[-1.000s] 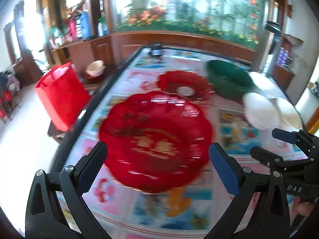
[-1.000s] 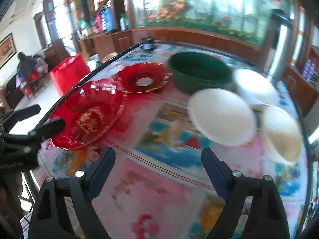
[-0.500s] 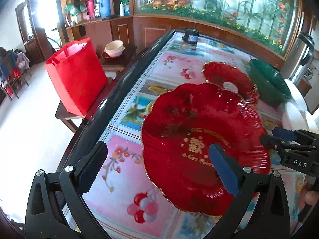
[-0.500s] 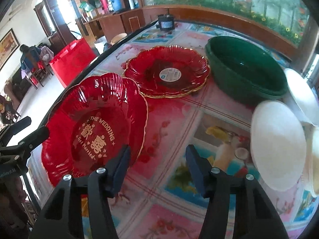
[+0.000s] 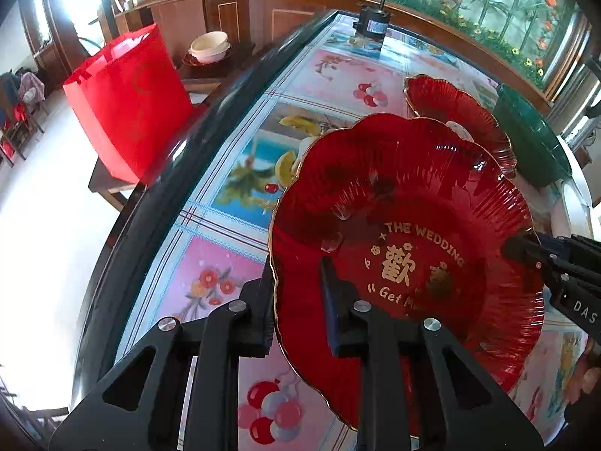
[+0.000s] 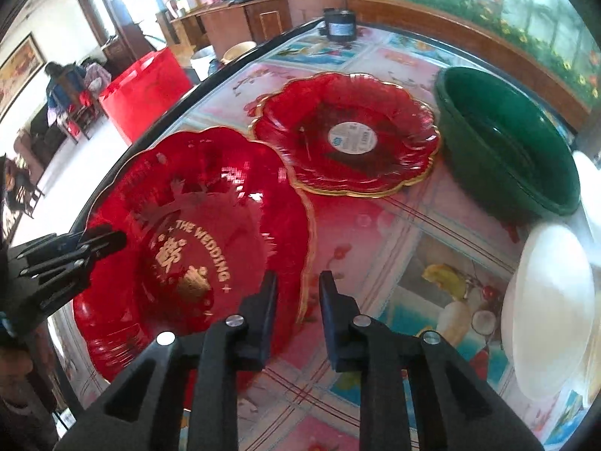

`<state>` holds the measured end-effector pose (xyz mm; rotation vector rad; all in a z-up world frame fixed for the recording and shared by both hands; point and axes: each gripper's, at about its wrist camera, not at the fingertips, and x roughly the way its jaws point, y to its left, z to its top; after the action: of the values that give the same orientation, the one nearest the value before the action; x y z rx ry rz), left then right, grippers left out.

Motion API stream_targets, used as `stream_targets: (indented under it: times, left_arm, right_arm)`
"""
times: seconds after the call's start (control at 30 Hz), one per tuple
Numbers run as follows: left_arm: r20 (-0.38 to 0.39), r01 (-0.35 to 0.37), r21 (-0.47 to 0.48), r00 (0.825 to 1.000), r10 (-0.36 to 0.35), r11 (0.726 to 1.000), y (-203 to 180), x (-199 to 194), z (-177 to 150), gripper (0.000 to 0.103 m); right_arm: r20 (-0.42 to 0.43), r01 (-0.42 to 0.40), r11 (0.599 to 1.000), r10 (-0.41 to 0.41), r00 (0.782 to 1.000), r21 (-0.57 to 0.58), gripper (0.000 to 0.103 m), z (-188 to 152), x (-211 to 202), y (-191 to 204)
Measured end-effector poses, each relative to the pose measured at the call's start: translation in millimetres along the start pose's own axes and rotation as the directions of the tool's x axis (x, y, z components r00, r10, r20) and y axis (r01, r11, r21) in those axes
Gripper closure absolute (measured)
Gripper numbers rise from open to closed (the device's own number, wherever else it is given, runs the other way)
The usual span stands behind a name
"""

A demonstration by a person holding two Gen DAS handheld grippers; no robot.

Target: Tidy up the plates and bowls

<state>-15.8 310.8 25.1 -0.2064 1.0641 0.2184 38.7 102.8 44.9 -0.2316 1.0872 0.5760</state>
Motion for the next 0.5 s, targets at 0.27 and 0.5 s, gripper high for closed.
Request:
stream_targets:
  times: [0.27, 0.5]
  left_arm:
    - [0.011, -0.014, -0.027, 1.000, 0.014, 1.000, 8, -3, -4, 0.083]
    - [0.045, -0.009, -0.026, 0.999, 0.010, 1.000, 12, -23, -16, 0.083]
  right_arm:
    - [0.076, 0.155, 0.978, -0.146, 0.986, -0.141, 0.083, -11, -8, 34]
    - [0.133, 0.207, 0.966, -0.187, 0.973, -0.155, 0.079, -16, -21, 46]
